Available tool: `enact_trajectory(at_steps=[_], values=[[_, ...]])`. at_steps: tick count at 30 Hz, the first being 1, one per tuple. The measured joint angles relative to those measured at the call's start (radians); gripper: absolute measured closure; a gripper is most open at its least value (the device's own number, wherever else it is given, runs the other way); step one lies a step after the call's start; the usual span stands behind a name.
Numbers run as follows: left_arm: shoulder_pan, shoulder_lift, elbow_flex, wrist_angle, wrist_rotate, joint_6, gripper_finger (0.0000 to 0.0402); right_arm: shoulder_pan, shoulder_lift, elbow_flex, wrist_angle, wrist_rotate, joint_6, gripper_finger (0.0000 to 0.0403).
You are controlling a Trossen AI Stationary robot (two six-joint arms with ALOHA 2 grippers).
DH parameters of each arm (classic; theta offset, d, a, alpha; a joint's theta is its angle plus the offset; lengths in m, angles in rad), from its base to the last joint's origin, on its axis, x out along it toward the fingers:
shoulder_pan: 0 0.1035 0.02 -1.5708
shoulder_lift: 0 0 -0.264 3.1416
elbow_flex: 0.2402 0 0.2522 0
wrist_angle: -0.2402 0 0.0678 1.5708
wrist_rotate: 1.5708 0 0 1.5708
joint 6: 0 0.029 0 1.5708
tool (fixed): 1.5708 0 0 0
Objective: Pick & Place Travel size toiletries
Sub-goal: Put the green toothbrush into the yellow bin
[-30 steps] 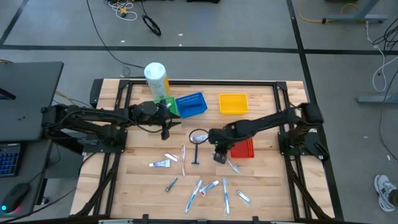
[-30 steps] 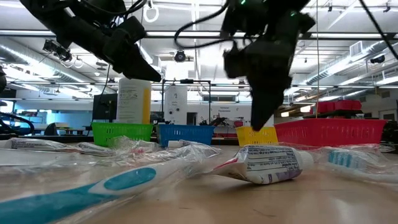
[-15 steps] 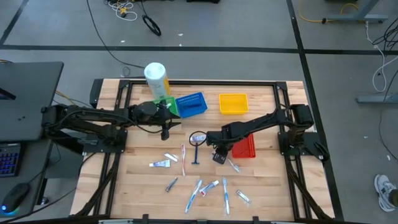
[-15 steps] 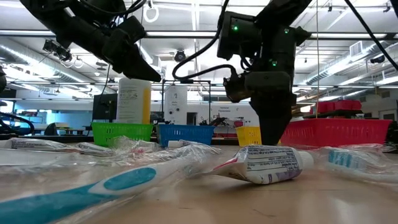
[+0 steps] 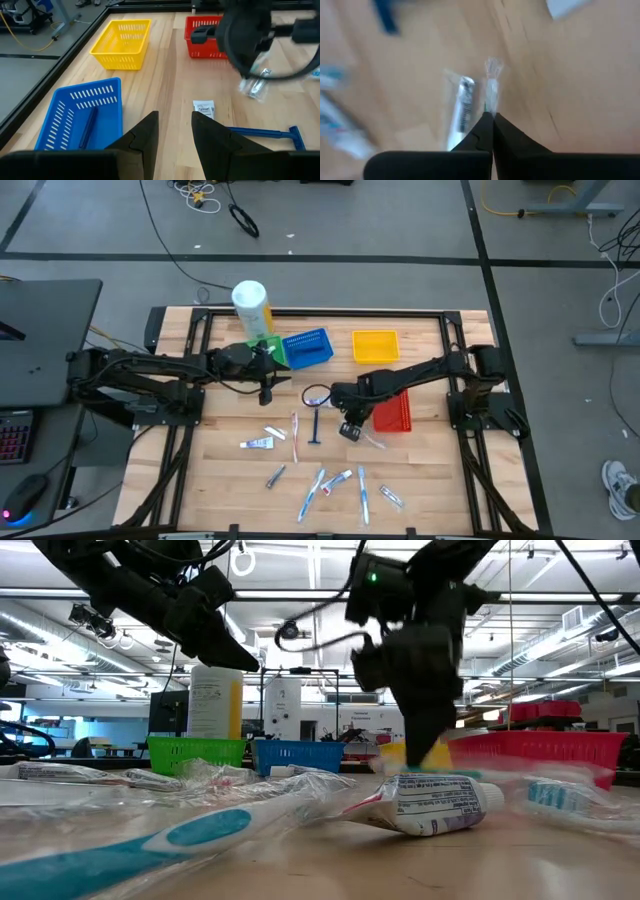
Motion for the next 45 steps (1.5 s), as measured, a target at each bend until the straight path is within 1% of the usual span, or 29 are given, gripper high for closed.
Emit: enact_trajectory(at_steps=[4, 6, 10, 14, 16, 17, 18, 21, 22, 25, 27, 30, 32, 34, 37, 39, 42, 45], values=[[0.000, 0.000, 0.000, 0.000, 0.000, 0.000, 0.0278, -0.017, -0.073, 0.000, 0.045, -0.004, -0.038, 0.0401], [0.000, 0.000, 0.000, -0.001, 0.000, 0.000, 0.0278, -0.028, -0.121, 0.000, 0.059, 0.034, -0.061, 0.0401], [0.000, 0.000, 0.000, 0.000, -0.001, 0.000, 0.0278, -0.060, -0.244, 0.000, 0.049, 0.190, -0.108, 0.0402], [0.000, 0.000, 0.000, 0.002, -0.004, 0.000, 0.0278, -0.100, -0.355, 0.000, 0.039, 0.386, -0.239, 0.0402], [0.000, 0.000, 0.000, 0.001, -0.004, 0.000, 0.0278, -0.126, -0.397, 0.000, 0.041, 0.455, -0.285, 0.0402], [0.000, 0.000, 0.000, 0.001, -0.004, 0.000, 0.0278, -0.141, -0.411, 0.000, 0.053, 0.463, -0.290, 0.0402], [0.000, 0.000, 0.000, 0.001, -0.004, 0.000, 0.0278, -0.157, -0.425, 0.000, 0.066, 0.447, -0.291, 0.0402], [0.000, 0.000, 0.000, 0.001, -0.004, 0.000, 0.0278, -0.184, -0.433, 0.000, 0.107, 0.365, -0.293, 0.0402], [0.000, 0.000, 0.000, 0.001, -0.004, 0.000, 0.0278, -0.185, -0.430, 0.000, 0.113, 0.352, -0.301, 0.0403], [0.000, 0.000, 0.000, -0.005, -0.005, 0.007, 0.0278, -0.177, -0.412, -0.001, 0.127, 0.356, -0.362, 0.0403], [0.000, 0.000, 0.000, -0.005, -0.007, 0.017, 0.0278, -0.178, -0.410, -0.001, 0.127, 0.425, -0.423, 0.0403], [0.000, 0.000, 0.000, -0.005, -0.011, 0.020, 0.0278, -0.206, -0.411, -0.001, 0.131, 0.618, -0.530, 0.0403], [0.000, 0.000, 0.000, -0.005, -0.011, 0.020, 0.0278, -0.245, -0.411, -0.001, 0.126, 0.706, -0.604, 0.0403], [0.000, 0.000, 0.000, -0.001, -0.011, 0.020, 0.0278, -0.298, -0.402, -0.001, 0.127, 0.701, -0.641, 0.0403], [0.000, 0.000, 0.000, 0.001, -0.011, 0.020, 0.0278, -0.385, -0.396, -0.029, 0.163, 0.577, -0.647, 0.0403], [0.000, 0.000, 0.000, 0.001, -0.011, 0.018, 0.0278, -0.435, -0.394, -0.064, 0.205, 0.521, -0.646, 0.0403], [0.000, 0.000, 0.000, -0.003, -0.011, 0.016, 0.0278, -0.483, -0.383, -0.130, 0.291, 0.483, -0.736, 0.0403], [0.000, 0.000, 0.000, -0.001, -0.011, 0.015, 0.0278, -0.512, -0.376, -0.200, 0.381, 0.481, -0.839, 0.0403]])
